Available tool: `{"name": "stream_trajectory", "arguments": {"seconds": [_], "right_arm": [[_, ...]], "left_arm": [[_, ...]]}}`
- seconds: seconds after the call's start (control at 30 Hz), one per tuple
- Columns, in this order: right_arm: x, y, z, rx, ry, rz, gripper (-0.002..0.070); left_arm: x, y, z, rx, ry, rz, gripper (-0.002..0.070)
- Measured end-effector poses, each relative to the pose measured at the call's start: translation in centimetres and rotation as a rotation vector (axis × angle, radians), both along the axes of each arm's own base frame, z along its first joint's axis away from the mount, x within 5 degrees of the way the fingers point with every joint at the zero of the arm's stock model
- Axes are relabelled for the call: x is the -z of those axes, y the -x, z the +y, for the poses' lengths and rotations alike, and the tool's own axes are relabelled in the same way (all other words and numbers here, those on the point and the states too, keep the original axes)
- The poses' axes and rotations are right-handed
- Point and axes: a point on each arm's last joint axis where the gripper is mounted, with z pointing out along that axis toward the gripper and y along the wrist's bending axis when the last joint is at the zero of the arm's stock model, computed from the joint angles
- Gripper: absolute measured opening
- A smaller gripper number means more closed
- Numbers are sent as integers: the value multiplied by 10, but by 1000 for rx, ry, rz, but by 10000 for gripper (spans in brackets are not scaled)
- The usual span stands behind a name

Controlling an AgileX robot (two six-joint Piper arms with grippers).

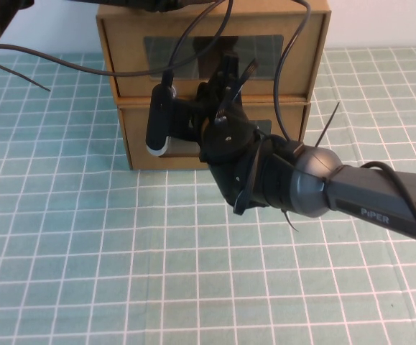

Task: Open the shoe box
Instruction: 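Pull the top drawer of the cardboard box fully open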

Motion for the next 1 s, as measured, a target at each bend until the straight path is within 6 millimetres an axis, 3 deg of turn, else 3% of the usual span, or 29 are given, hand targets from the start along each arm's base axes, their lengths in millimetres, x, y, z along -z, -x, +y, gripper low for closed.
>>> {"name": "stream_trajectory", "arguments": {"seconds": [0.3, 1.0], "right_arm": [[0, 1, 1, 4, -12, 12, 14], [-8, 36, 14, 80, -61, 38, 11]], "left_arm": [[2, -1, 1, -8, -14, 6, -5], [2, 0, 2, -24, -26, 42, -5]]}}
